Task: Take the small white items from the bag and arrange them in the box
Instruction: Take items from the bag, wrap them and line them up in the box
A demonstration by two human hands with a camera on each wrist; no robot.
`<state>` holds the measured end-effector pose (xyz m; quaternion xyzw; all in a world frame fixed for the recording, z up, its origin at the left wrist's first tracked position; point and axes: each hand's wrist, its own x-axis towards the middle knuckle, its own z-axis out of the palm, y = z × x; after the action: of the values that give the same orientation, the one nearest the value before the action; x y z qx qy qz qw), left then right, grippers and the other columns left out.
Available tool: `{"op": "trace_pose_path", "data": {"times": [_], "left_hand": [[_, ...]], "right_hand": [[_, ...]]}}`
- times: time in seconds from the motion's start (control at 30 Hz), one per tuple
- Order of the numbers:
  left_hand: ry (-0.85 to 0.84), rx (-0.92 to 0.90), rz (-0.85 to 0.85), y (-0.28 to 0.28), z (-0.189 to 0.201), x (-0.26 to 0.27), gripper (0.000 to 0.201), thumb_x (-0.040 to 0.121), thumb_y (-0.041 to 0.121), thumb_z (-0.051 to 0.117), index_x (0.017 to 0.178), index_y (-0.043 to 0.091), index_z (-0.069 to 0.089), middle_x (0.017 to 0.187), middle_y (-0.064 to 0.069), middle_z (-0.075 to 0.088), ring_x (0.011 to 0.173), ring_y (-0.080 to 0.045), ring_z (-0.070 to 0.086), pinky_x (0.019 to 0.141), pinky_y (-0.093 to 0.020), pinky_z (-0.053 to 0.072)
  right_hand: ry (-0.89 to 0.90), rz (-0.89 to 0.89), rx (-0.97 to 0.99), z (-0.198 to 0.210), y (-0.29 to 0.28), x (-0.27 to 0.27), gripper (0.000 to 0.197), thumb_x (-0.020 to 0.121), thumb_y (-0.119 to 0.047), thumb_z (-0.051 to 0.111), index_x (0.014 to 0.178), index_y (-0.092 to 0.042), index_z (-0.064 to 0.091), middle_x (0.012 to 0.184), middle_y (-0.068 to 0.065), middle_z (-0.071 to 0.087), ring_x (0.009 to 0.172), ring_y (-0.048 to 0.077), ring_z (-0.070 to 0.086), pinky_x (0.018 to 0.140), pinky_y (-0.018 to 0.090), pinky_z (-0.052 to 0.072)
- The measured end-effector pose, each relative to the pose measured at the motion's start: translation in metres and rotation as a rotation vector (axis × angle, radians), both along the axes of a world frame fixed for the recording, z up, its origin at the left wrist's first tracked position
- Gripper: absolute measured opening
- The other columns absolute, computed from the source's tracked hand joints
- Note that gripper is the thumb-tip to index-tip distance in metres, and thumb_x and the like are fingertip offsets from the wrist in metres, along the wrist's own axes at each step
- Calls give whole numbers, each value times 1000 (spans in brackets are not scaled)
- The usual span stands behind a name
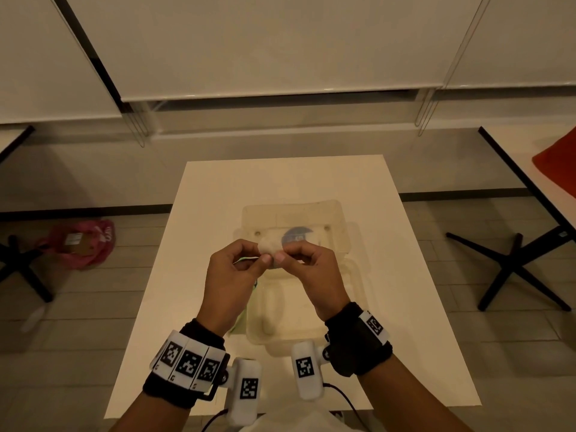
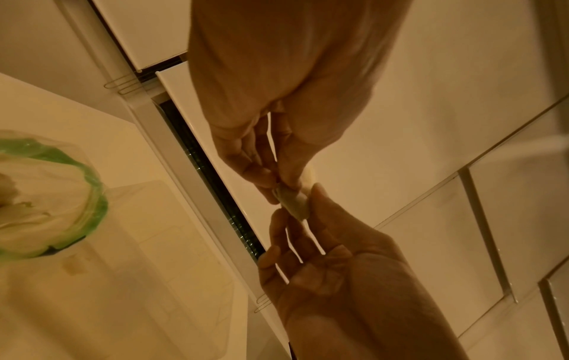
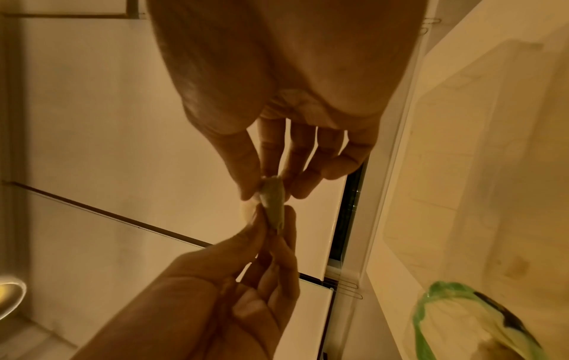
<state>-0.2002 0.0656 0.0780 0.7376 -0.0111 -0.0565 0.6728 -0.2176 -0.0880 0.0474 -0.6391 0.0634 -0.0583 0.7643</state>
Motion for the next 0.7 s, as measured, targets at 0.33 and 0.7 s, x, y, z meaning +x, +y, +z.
{"op": "trace_pose_path", "data": {"times": [0.33,0.7], "left_hand": [[-68,75,13,-4,4,0,3,88,10,74,87,13,73,85,11,76,81,-5,72,70,-17,53],[-74,88,47,-3,1,2,6,89,12,73,89,17,75,95,5,76,91,-9,71,82,-24,56]], "right_hand": [[34,-85,-30,-2,-4,3,9,85,-12,76,90,-4,76,93,10,75,88,17,68,81,31,53],[38,6,17,4,-5,2,12,86,-10,74,90,1,75,110,6,72,104,14,67,85,24,52]]}}
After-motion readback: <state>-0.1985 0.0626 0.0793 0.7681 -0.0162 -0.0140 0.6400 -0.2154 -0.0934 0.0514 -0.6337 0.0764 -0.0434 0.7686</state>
